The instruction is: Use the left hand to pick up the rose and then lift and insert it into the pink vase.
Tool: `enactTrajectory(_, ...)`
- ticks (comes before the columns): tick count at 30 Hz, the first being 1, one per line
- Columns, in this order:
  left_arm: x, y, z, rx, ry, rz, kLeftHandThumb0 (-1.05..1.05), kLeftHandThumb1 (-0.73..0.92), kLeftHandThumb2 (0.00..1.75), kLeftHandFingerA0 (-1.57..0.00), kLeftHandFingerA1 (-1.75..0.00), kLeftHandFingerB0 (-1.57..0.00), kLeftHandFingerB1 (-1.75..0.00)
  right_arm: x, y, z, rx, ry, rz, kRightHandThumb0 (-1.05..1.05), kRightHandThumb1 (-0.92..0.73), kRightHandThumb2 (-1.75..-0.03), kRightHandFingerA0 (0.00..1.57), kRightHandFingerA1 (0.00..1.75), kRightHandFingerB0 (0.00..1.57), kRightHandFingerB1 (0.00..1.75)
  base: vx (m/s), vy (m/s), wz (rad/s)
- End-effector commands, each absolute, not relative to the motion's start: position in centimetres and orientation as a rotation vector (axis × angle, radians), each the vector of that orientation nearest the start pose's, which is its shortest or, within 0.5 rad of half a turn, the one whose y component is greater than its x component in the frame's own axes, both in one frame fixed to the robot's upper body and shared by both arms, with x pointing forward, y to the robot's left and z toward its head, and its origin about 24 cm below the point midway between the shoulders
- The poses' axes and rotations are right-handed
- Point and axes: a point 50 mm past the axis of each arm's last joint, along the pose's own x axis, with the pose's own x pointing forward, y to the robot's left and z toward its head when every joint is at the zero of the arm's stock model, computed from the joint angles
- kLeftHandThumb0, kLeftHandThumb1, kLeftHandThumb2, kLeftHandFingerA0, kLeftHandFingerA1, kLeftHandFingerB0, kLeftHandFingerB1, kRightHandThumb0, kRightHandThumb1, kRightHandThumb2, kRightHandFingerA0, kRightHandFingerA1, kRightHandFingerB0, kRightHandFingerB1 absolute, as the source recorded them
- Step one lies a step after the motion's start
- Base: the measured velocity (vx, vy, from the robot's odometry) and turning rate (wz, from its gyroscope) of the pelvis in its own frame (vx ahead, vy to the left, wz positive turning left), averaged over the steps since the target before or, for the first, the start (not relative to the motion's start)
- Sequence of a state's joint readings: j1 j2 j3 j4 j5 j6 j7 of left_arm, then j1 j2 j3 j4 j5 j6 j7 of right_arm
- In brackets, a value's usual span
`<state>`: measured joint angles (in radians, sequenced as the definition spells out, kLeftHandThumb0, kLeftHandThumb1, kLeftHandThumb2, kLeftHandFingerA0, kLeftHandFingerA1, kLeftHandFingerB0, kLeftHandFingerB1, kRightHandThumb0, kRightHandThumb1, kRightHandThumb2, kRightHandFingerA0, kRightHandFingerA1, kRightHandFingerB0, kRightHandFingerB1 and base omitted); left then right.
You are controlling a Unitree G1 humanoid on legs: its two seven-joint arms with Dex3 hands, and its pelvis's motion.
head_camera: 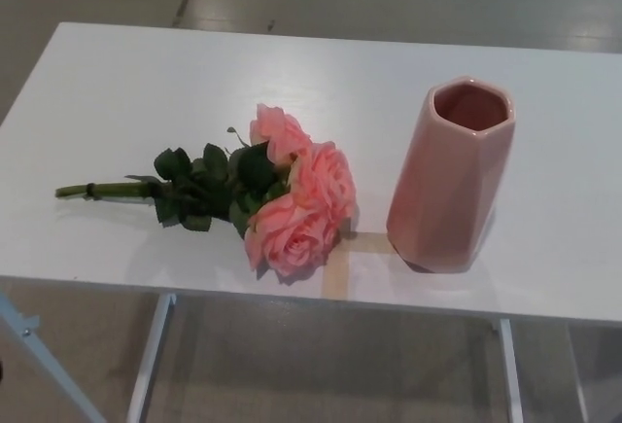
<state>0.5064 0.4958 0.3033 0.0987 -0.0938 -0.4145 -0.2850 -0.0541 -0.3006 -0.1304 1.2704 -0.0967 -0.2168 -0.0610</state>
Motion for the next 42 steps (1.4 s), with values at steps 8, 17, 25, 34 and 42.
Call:
enactTrajectory(8,14.9,29.2,15.6,0.759,-0.318,-0.094,-0.65,0.40,0.77,0.00,0.00,0.00,-0.12,12.9,-28.1,-13.5,-0.389,1.000,-0.352,-0.36,-0.64,-0.57,0.68,0.49,0.54,0.41,0.00,0.000,0.00)
enactTrajectory(17,20.3,27.5,19.2,0.914,-0.399,-0.151,-0.61,0.37,0.77,0.00,-0.09,-0.02,-0.13,13.3,-28.2,-13.3,-0.366,0.992,-0.343,-0.36,-0.64,-0.57,0.68,0.49,0.55,0.42,0.00,0.000,0.00)
enactTrajectory(25,27.3,25.2,19.2,0.944,-0.285,-0.286,-0.57,0.36,0.74,0.00,-0.10,-0.01,-0.17,13.4,-28.1,-13.3,-0.346,0.976,-0.332,-0.37,-0.63,-0.59,0.63,0.47,0.56,0.42,0.00,0.000,0.00)
enactTrajectory(34,32.7,22.6,18.2,1.042,-0.092,-0.335,-0.55,0.35,0.75,0.00,-0.13,-0.02,-0.21,13.2,-28.3,-13.3,-0.335,0.979,-0.346,-0.40,-0.62,-0.59,0.64,0.48,0.54,0.42,0.00,0.000,0.00)
enactTrajectory(42,36.5,20.6,16.3,1.154,0.078,-0.360,-0.55,0.35,0.74,0.00,-0.12,-0.04,-0.21,13.0,-28.0,-13.5,-0.299,0.983,-0.354,-0.37,-0.63,-0.59,0.64,0.48,0.55,0.42,0.00,0.000,0.00)
